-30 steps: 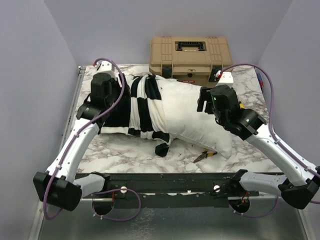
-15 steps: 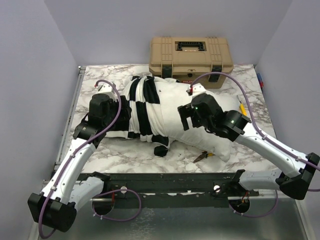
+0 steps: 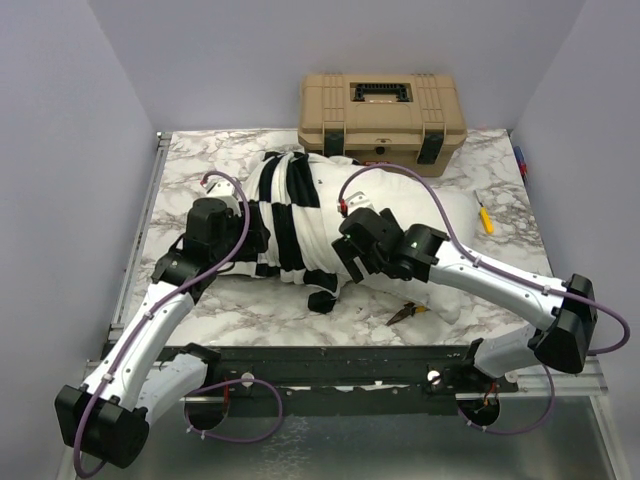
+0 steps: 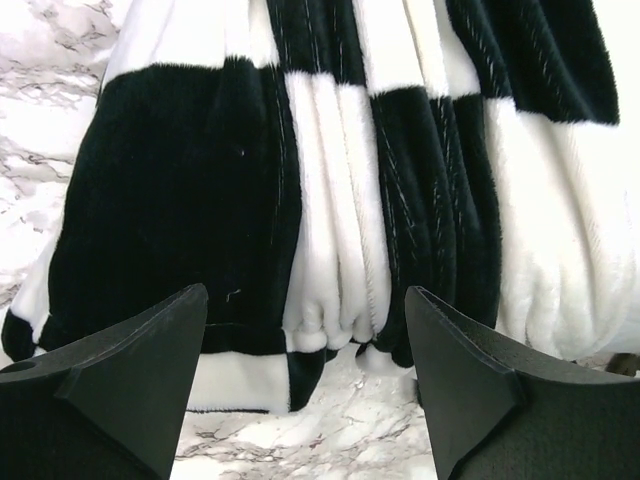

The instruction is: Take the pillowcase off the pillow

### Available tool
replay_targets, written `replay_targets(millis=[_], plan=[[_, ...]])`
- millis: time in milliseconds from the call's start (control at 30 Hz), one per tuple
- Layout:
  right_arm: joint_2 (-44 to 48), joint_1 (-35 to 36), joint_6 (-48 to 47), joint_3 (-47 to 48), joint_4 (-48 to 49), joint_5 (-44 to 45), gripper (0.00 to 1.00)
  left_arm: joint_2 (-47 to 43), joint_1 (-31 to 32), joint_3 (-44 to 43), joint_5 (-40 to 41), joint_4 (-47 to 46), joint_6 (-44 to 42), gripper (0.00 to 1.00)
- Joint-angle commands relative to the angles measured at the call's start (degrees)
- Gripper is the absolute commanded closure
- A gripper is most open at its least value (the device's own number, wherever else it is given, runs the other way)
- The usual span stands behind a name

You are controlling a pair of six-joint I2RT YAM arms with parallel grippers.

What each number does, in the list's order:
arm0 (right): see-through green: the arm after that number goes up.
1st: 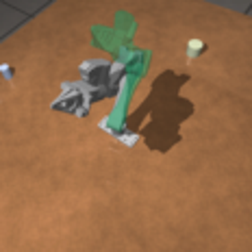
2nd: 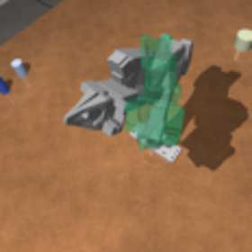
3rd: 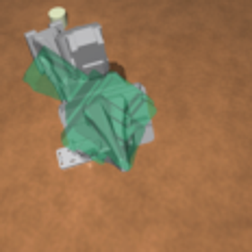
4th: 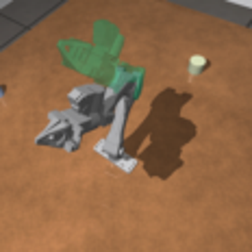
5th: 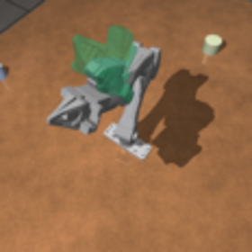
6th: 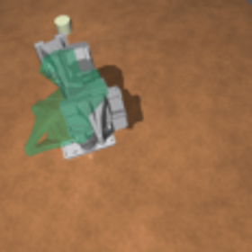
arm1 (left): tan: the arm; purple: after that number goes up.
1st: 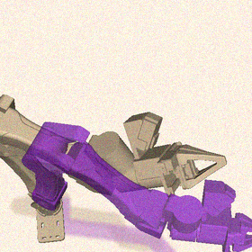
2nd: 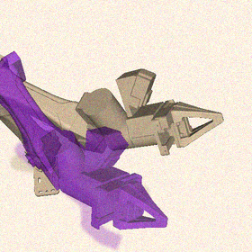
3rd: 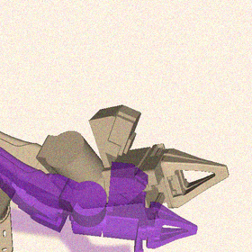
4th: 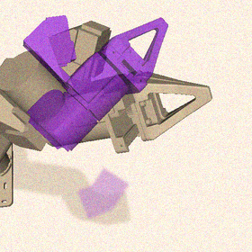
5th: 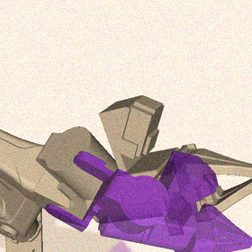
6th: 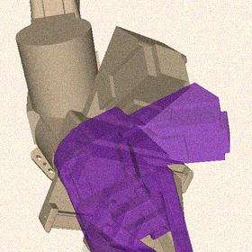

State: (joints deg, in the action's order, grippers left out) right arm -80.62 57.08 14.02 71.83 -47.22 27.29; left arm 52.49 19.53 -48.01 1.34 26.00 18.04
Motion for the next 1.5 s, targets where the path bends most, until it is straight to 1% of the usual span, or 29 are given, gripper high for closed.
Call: replay_targets(millis=[0, 200, 267, 300, 333, 367, 400, 467, 500, 533, 633, 833, 900, 933, 1000, 1133, 1233, 1267, 1367, 1467], plan=[[-2.12, 0.75, -0.45, -0.65, 0.88, 2.04, 0.03, -0.77, 0.3, 1.52, -3.68, -1.5, -0.07, 0.19], [-7.78, 0.71, 1.81, -2.08, 2.79, 5.33, 0.04, 0.6, 1.78, 5.09, -9.78, -5.87, 3.89, 0.19], [-9.57, 0.72, 2.58, -1.92, 3.39, 5.15, 0.12, 1.08, 2.67, 6.58, -11.13, -7.57, 5.65, 0.19], [-10.12, 0.75, 2.79, -1.92, 3.93, 4.51, 0.18, 1.31, 3.23, 7.15, -11.39, -8.39, 6.39, 0.19], [-10.51, 0.7, 3.04, -1.89, 4.54, 3.92, 0.27, 1.51, 3.75, 7.76, -11.26, -8.99, 7.07, 0.19], [-10.63, 0.71, 3.32, -1.87, 5.12, 3.27, 0.38, 1.74, 4.22, 8.51, -11.23, -9.6, 7.74, 0.19], [-10.69, 0.77, 3.75, -1.81, 5.65, 2.79, 0.52, 2.0, 4.75, 9.02, -11.12, -10.17, 8.27, 0.19], [-10.34, 0.68, 4.54, -1.62, 6.57, 1.87, 0.74, 2.81, 5.82, 9.75, -10.6, -11.17, 9.15, 0.19], [-9.97, 0.68, 4.72, -1.61, 7.28, 1.37, 0.82, 3.3, 6.55, 10.05, -10.36, -11.68, 9.58, 0.19], [-9.54, 0.71, 4.97, -1.69, 7.76, 0.98, 0.87, 3.85, 7.08, 10.37, -10.25, -12.17, 10.03, 0.19], [-7.7, 0.7, 5.92, -2.23, 9.63, -0.12, 0.99, 5.47, 8.81, 11.27, -10.14, -14.35, 11.5, 0.19], [-4.88, 0.67, 6.99, -3.63, 13.07, -2.85, 0.99, 8.78, 13.06, 11.76, -9.0, -18.35, 13.88, 0.19], [-4.31, 0.67, 7.62, -3.61, 13.36, -2.59, 0.99, 9.81, 14.07, 11.6, -7.9, -18.91, 14.2, 0.22], [-3.96, 0.68, 7.77, -3.59, 13.47, -2.36, 0.99, 10.31, 14.47, 11.48, -7.49, -19.1, 14.21, 0.25], [-2.73, 0.66, 7.97, -3.82, 13.66, -1.86, 0.99, 10.82, 14.81, 11.05, -6.78, -19.08, 13.71, 0.35], [2.52, 0.6, 8.26, -5.97, 14.9, -0.78, 0.99, 9.99, 14.85, 9.84, -3.71, -17.93, 11.93, 0.7], [6.54, 0.19, 8.79, -7.45, 14.72, 1.56, 0.99, 9.44, 14.84, 7.04, 1.19, -14.38, 8.95, 0.96], [7.79, -0.12, 9.16, -7.8, 14.35, 2.46, 0.99, 9.39, 14.84, 5.86, 3.27, -12.77, 7.74, 1.0], [11.29, -1.08, 10.31, -9.07, 12.98, 6.22, 0.99, 9.13, 14.79, 2.23, 10.86, -8.51, 4.09, 1.0], [14.98, -2.01, 12.08, -10.37, 11.74, 10.07, 0.99, 8.49, 14.66, -0.78, 15.77, -5.95, 1.25, 1.0]])
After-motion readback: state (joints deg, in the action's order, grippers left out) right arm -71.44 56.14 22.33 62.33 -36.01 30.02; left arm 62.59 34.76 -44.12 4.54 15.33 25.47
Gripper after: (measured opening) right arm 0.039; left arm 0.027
